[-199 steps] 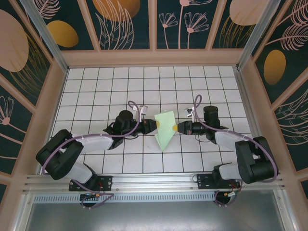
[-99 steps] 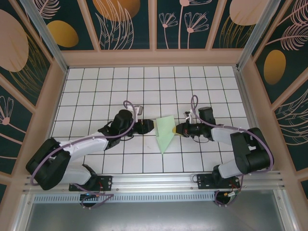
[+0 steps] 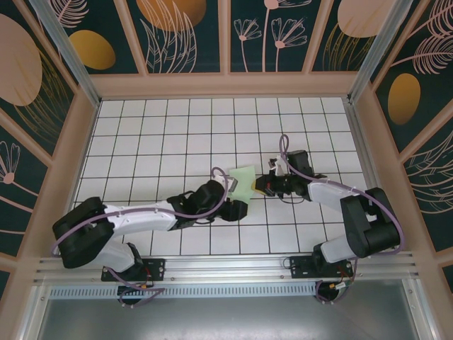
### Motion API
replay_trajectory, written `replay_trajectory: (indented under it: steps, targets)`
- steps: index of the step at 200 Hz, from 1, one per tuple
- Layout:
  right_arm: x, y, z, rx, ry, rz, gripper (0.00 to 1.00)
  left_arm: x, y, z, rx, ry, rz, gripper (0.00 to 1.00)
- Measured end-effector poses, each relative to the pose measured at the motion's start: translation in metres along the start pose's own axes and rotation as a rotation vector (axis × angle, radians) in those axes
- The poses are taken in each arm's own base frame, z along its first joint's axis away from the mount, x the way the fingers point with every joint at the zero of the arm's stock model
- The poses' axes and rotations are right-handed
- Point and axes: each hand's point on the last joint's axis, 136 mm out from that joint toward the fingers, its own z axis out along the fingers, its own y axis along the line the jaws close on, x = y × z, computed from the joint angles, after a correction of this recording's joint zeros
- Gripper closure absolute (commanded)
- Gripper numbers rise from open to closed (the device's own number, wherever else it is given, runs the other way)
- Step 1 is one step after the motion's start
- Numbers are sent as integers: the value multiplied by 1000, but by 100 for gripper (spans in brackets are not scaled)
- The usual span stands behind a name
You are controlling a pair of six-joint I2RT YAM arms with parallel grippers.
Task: Fold a paper plane with a square sheet of paper (fold left side to right side)
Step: Fold the wing for the fifth time at the center of the table.
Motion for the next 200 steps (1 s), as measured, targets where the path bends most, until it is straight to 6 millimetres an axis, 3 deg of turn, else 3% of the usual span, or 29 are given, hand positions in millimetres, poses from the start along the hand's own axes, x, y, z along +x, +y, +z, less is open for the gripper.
replay_trajectory:
  steps: [29,90,154,200]
  targets:
    - [1,-1,2,17,8,10,100,0,8,19,-93,7,4,36]
    - [2,-3,10,56,29,20,100,-1,27,40,-220,11,13,37]
    - [3,-8,23,100,51,22,100,12,50,50,-319,46,23,40]
    - [3,-12,28,120,57,27,96,13,54,52,-343,39,27,46]
